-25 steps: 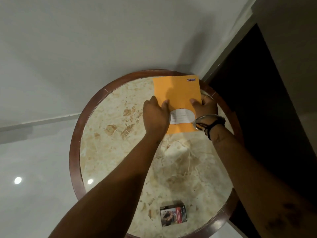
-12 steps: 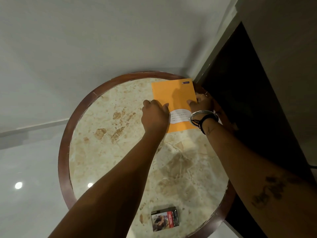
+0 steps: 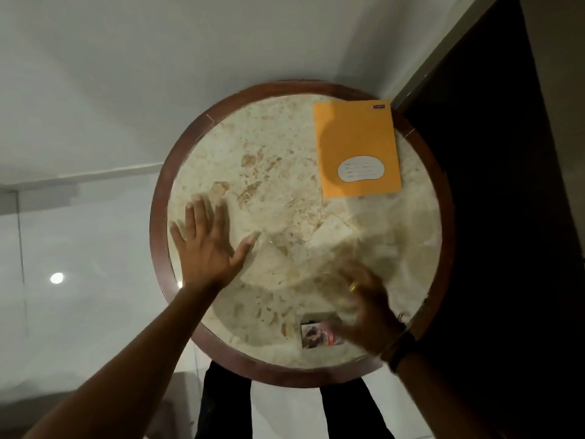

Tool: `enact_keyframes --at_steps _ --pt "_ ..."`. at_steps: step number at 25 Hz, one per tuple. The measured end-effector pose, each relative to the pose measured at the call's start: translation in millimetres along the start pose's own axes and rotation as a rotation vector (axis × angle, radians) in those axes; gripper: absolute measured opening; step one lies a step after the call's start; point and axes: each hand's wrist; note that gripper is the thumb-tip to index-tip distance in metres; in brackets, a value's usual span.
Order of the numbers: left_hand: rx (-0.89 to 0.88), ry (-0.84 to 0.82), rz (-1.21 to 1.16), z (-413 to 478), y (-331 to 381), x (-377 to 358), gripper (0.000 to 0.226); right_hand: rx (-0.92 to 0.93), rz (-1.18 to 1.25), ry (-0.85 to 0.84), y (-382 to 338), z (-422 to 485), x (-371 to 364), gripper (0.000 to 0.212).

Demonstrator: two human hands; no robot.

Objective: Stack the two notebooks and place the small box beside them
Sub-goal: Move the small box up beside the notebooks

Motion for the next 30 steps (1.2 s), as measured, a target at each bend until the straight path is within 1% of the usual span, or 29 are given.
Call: enact_keyframes --at_steps 1,2,4,5,9,11,13,15,17,19,20,22,26,27,30 --pt "-0.002 -0.020 0.006 -5 -9 -7 0.098 0.001 -0.046 -0.093 -5 -16 -15 0.094" --pt "-0.002 -0.024 0.002 -7 -15 -14 0.100 -0.018 -0.074 -0.145 -6 -27 -27 0.098" --pt "0.010 -0.016 -0.007 -8 -20 -21 0.102 -0.061 -0.107 -0.165 -6 -38 -39 0.097" --pt "0.016 -0.016 -0.007 -8 -20 -22 0.104 -0.051 -0.146 -0.159 -6 -39 -41 0.092" --pt "0.016 -0.002 -0.031 -7 -21 -20 0.109 0.072 -0.300 -0.142 -3 -37 -43 0.061" --pt "0.000 0.009 -0.047 -8 -19 -19 0.110 0.055 -0.292 -0.129 -7 -28 -42 0.057" --pt "-0.012 0.035 -0.050 -8 -19 -19 0.110 -0.022 -0.167 -0.026 -16 -12 -44 0.056" --pt "-0.022 0.054 -0.051 -7 -20 -20 0.109 -0.146 0.028 0.115 -40 18 -41 0.051" --pt "-0.022 0.052 -0.048 -7 -22 -22 0.109 -0.280 0.236 0.225 -72 67 -33 0.042" --pt "-0.015 0.045 -0.039 -8 -24 -24 0.110 -0.398 0.410 0.274 -105 129 -24 0.039" --pt "-0.013 0.046 -0.031 -7 -25 -26 0.110 -0.453 0.436 0.288 -116 163 -18 0.039" --pt "-0.012 0.049 -0.027 -5 -26 -29 0.109 -0.516 0.373 0.333 -132 224 -6 0.044" --pt "-0.014 0.043 -0.016 -6 -27 -29 0.109 -0.618 0.307 0.397 -137 301 7 0.072" --pt "-0.020 0.043 -0.015 -6 -26 -29 0.109 -0.640 0.288 0.417 -135 310 7 0.075" --pt "-0.019 0.025 -0.010 -8 -26 -27 0.110 -0.651 0.218 0.489 -130 320 3 0.069"
Point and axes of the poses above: each hand's wrist, its own z-axis towards the middle knuckle, its own x-axis out of the back of the hand, y = z × x, and after that the axes turned 2 degrees about x, right-handed
